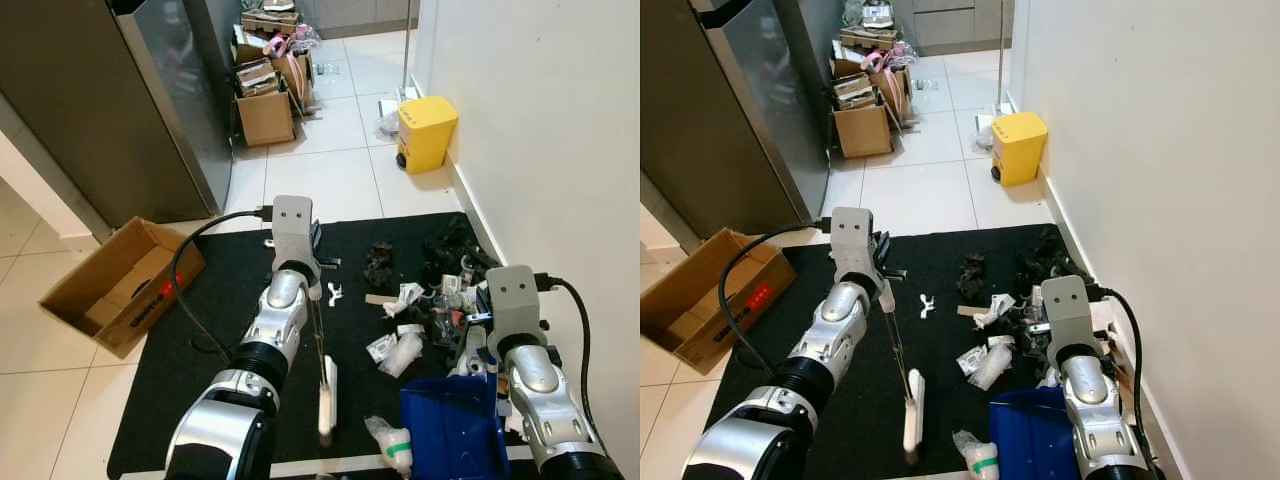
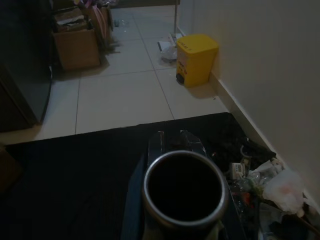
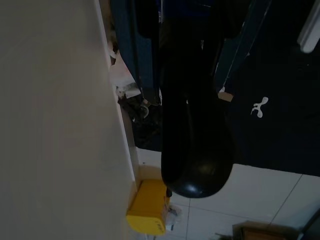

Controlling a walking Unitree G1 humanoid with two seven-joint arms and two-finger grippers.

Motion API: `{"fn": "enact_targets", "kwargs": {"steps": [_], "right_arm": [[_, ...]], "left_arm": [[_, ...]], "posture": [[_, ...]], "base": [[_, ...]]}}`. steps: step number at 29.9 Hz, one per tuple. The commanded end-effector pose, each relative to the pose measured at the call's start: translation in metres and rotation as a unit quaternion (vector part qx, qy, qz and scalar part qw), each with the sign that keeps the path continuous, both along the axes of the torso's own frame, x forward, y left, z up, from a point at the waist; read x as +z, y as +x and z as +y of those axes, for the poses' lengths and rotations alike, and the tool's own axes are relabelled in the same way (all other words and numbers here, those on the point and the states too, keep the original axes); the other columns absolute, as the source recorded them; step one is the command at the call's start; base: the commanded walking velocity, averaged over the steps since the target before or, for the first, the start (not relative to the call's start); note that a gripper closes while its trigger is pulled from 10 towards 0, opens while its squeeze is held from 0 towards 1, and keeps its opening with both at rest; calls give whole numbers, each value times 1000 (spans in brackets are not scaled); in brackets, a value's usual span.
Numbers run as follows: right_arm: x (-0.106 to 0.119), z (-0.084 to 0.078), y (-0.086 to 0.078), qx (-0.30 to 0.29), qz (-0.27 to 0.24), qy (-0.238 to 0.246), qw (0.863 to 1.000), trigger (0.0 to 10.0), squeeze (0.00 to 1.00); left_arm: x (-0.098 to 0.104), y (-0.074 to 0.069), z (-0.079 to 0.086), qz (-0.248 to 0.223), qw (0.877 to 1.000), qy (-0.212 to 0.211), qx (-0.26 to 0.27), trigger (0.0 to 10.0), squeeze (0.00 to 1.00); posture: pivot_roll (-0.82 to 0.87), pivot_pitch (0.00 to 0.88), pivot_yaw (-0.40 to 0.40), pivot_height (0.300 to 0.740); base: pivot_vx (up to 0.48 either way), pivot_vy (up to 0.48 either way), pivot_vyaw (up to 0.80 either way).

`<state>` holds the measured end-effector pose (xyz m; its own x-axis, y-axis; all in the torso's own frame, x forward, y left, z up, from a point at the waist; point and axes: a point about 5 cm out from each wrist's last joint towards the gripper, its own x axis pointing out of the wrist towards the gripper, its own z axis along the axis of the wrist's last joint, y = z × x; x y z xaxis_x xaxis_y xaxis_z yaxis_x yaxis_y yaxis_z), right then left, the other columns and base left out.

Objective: Sweep floor

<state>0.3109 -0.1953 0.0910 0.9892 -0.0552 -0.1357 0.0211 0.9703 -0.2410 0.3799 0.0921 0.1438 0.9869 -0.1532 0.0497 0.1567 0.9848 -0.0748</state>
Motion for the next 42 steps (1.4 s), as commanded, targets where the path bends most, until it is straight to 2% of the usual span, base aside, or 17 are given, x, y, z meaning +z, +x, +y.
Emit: {"fn": "enact_targets", "kwargs": {"steps": [1, 4, 5, 9, 17, 18, 20, 21, 22, 23, 27, 33, 35, 38, 40, 41, 42], "right_arm": [[-28, 8, -11, -7, 72, 55, 996, 10000, 0], [-29, 10, -11, -8, 74, 64, 995, 10000, 0], [-27, 13, -10, -18, 76, 104, 991, 10000, 0], [-23, 18, -8, -18, 76, 145, 986, 10000, 0], [-23, 18, -8, -18, 76, 145, 986, 10000, 0], [-22, 19, -8, -14, 77, 151, 985, 10000, 0], [-17, 33, -7, -8, 69, 196, 978, 10000, 0], [-17, 33, -7, -8, 69, 196, 978, 10000, 0], [-15, 40, -7, -4, 61, 210, 976, 10000, 0], [-9, 48, -9, 7, 28, 222, 975, 10000, 0], [-2, 54, -12, 20, -16, 222, 975, 10000, 0], [-4, 57, -18, 24, -29, 209, 977, 10000, 0], [1, 63, -22, 33, -55, 234, 970, 10000, 0], [3, 66, -23, 40, -62, 242, 967, 10000, 0], [8, 75, -27, 72, -77, 261, 960, 10000, 0], [11, 81, -29, 94, -85, 275, 953, 10000, 0], [11, 81, -29, 94, -85, 275, 953, 10000, 0]], "left_arm": [[-4, -3, 1, -5, 1000, -13, 6, 10000, 0], [-5, -3, 1, -5, 1000, -15, 7, 10000, 0], [-4, -3, 2, -7, 1000, -16, 16, 10000, 0], [-4, -1, 4, -6, 999, -18, 32, 10000, 0], [-4, -1, 4, -6, 999, -18, 32, 10000, 0], [-4, -1, 5, -5, 999, -18, 34, 10000, 0], [-12, -3, 5, 13, 999, -23, 35, 10000, 0], [-12, -3, 5, 13, 999, -23, 35, 10000, 0], [-15, -4, 4, 19, 999, -28, 31, 10000, 0], [-18, -5, 2, 25, 999, -38, 20, 10000, 0], [-19, -6, -1, 30, 998, -49, 10, 10000, 0], [-22, -8, -3, 31, 998, -52, 5, 10000, 0], [-25, -9, -1, 37, 998, -51, 3, 10000, 0], [-26, -9, -1, 37, 998, -51, 4, 10000, 0], [-20, -6, 1, 33, 996, -78, 4, 10000, 0], [-10, -1, 0, 30, 990, -137, 5, 10000, 0], [-10, -1, 0, 30, 990, -137, 5, 10000, 0]], "posture": [[-58, 214, 99, 740], [-58, 214, 99, 740], [-55, 210, 99, 740], [-57, 204, 102, 740], [-57, 204, 102, 740], [-58, 203, 104, 740], [-65, 198, 107, 740], [-65, 198, 107, 740], [-65, 197, 105, 740], [-61, 197, 103, 740], [-59, 196, 99, 740], [-59, 196, 98, 740], [-63, 192, 97, 740], [-63, 192, 97, 740], [-69, 189, 95, 740], [-69, 189, 95, 740], [-69, 189, 95, 740]], "base": [[0, 0, 0], [0, 0, 0], [0, 0, 0], [0, 0, 0], [0, 0, 0], [0, 0, 0], [0, 0, 0], [0, 0, 0], [0, 0, 0], [0, 0, 0], [0, 0, 0], [0, 0, 0], [0, 0, 0], [0, 0, 0], [0, 0, 0], [0, 0, 0], [0, 0, 0]]}}
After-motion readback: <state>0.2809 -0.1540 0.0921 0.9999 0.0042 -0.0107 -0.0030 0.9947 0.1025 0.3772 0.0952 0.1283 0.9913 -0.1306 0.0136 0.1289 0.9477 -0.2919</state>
